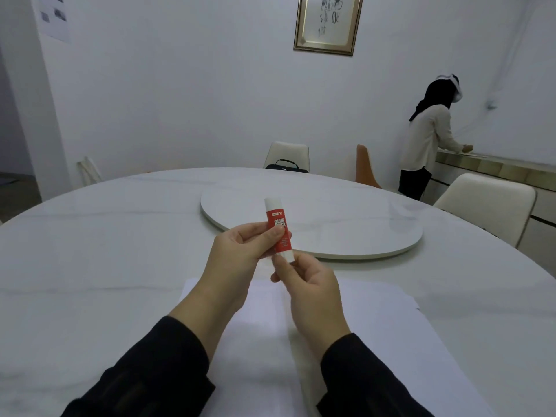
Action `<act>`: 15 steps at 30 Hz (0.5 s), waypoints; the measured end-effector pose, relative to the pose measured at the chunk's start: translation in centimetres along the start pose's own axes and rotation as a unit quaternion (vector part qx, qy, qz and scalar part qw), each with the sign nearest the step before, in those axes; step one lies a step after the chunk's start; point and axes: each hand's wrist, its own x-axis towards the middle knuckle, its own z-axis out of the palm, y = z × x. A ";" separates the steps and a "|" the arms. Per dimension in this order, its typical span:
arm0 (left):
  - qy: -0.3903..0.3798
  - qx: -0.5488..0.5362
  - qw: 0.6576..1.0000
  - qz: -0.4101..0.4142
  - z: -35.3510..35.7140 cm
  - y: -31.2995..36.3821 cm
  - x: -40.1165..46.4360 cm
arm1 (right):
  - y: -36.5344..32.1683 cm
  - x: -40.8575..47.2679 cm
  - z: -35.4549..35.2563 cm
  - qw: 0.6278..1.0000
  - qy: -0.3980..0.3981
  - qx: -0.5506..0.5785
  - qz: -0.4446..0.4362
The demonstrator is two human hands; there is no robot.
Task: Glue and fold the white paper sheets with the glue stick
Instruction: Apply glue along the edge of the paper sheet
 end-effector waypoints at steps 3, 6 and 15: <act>-0.013 -0.007 1.000 0.009 0.0 0.3 -0.1 | -0.4 -0.2 0.2 0.972 -0.081 0.199 0.096; -0.031 -0.007 0.999 0.014 -0.1 0.4 -0.2 | -0.6 -0.2 0.3 0.878 -0.173 0.395 0.205; -0.008 -0.004 1.000 0.027 -0.1 0.2 -0.3 | -0.1 -0.4 0.7 0.980 -0.027 0.157 0.121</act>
